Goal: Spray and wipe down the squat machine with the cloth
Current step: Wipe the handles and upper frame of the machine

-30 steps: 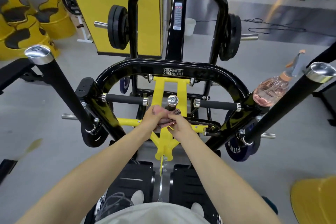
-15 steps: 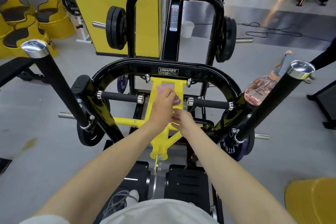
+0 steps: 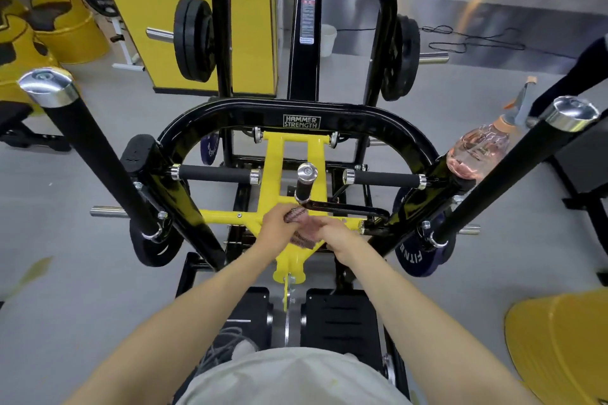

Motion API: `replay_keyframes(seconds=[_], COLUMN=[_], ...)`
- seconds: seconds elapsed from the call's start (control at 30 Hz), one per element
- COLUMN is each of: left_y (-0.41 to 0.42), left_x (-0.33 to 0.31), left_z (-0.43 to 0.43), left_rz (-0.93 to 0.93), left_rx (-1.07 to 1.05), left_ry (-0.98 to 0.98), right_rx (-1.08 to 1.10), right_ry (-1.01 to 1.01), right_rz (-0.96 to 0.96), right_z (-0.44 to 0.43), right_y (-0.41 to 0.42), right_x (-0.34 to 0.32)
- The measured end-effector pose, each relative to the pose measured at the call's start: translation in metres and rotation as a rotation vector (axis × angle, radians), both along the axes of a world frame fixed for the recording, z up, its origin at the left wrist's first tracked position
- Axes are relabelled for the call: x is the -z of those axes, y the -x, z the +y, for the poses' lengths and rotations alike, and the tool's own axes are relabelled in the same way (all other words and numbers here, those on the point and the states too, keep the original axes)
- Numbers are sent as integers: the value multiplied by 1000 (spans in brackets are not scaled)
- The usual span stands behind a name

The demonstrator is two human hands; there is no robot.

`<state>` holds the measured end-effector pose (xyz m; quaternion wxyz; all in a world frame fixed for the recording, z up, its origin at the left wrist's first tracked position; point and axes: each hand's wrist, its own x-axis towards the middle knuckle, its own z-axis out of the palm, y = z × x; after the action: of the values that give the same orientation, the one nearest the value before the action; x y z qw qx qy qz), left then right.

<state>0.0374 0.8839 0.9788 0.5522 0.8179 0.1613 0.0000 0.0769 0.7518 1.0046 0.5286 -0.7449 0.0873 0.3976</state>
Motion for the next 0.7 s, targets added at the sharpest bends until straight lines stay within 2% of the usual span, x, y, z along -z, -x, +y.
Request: replay_keyframes(seconds=[0.07, 0.13, 0.23, 0.3, 0.4, 0.47, 0.6, 0.7], left_y=[-4, -7, -10, -11, -7, -10, -36, -57], left_x=[-2, 0, 11, 19, 27, 36, 40, 26], left_z=[9, 15, 16, 17, 14, 10, 8, 5], left_rz=[117, 240, 305, 375, 560, 577, 337, 151], left_rx=[-41, -142, -273, -255, -195, -291, -588, -530], left_ry=[291, 519, 961, 1090, 1077, 987, 610, 560], right_rx=[-28, 82, 245, 278, 323, 354, 290, 287], right_ry=[59, 69, 74, 78, 31, 14, 165, 287], right_rz=[-8, -50, -110, -100, -71, -71, -235, -329], right_z=[7, 13, 22, 32, 39, 42, 46, 31], right_y=[3, 4, 7, 9, 13, 13, -7, -30], right_x=[2, 6, 14, 19, 25, 29, 38, 35])
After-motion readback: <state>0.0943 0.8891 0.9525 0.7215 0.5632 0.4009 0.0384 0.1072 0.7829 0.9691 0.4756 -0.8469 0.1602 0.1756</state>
